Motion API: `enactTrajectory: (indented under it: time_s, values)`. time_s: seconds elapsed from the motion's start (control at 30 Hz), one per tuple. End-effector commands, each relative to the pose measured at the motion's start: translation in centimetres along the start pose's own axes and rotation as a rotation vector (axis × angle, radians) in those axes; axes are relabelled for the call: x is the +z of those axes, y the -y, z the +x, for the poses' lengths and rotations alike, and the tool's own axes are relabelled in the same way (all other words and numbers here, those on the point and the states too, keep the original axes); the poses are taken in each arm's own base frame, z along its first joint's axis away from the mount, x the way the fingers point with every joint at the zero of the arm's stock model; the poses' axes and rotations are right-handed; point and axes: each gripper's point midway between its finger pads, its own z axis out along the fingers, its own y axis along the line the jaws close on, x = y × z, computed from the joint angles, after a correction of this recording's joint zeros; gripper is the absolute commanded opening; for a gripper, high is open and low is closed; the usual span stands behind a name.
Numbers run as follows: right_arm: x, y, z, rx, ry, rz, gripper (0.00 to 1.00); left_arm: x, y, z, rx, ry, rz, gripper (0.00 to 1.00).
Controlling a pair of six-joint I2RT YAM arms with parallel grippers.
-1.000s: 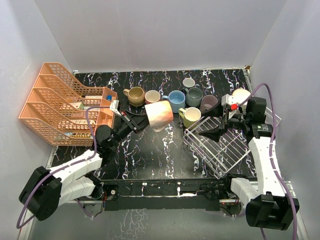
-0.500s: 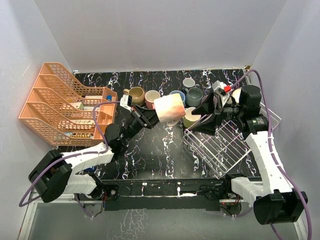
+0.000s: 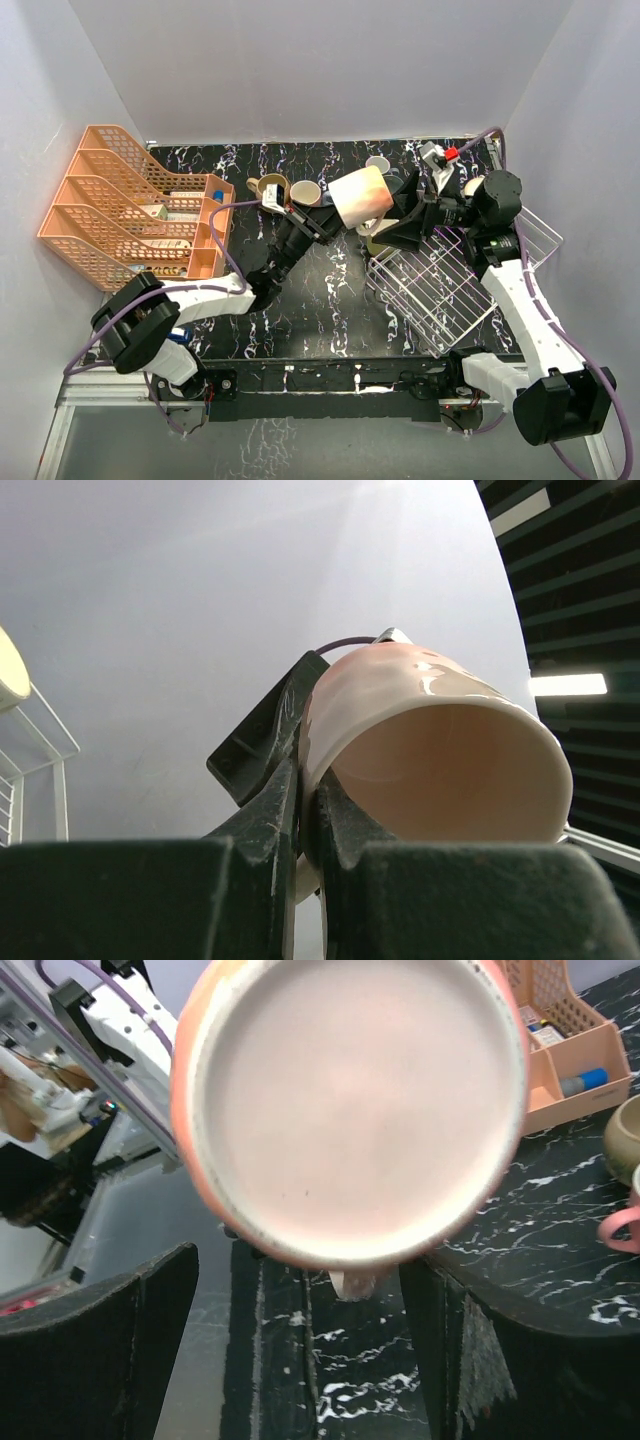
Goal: Load the cups into the dish rack
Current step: Turn the cup upside down in the dish rack.
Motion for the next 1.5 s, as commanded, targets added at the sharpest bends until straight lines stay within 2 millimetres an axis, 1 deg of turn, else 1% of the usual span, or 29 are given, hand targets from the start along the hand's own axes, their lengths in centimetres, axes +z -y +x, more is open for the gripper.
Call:
enactTrajectory:
  time_s: [0.0,0.13,0.4,0.63,0.83,0.87,1.0,1.03,1.2,1.27,1.37,1.47]
  values:
    - [0.8,-0.7,-1.5,0.01,0.046,-0.031,0.81,0.3,10.6,-1.1,-0.086,0.07,0.38,0.0]
    - [1.4,-0.8,-1.9,0.028,0.066,-0.051,0.77,0.6,10.3,-0.9,-0.113,0.089,0.386,0.0]
    - [1.7,-1.0,-1.2,0.06,0.08,-0.071,0.58,1.2,10.3,-0.6,-0.139,0.107,0.402,0.0]
    - [1.6,-1.4,-1.3,0.062,0.087,-0.083,0.37,1.5,9.9,0.1,-0.156,0.097,0.401,0.0]
    - [1.6,-1.7,-1.0,0.068,0.081,-0.091,0.11,1.3,10.0,0.3,-0.145,0.095,0.397,0.0]
    - [1.5,-1.7,-1.0,0.066,0.08,-0.092,0.09,1.2,9.9,0.2,-0.141,0.096,0.396,0.0]
    - [1.4,-1.9,-0.8,0.059,0.077,-0.095,0.08,0.8,9.8,0.2,-0.125,0.101,0.389,0.0]
    - [1.4,-1.9,-0.8,0.06,0.075,-0.096,0.08,0.6,9.8,0.1,-0.119,0.106,0.385,0.02]
    - [1.1,-1.8,-0.8,0.06,0.075,-0.092,0.08,-0.3,9.2,-0.1,-0.098,0.114,0.357,0.3]
    - [0.9,-1.8,-0.9,0.059,0.078,-0.09,0.08,-0.8,8.9,-0.2,-0.092,0.12,0.341,0.4]
    - [0.7,-1.9,-0.8,0.055,0.082,-0.088,0.08,-1.5,8.3,-0.4,-0.086,0.129,0.317,0.47]
    - [0.5,-1.9,-0.7,0.054,0.085,-0.084,0.08,-2.1,7.9,-0.6,-0.073,0.132,0.299,0.51]
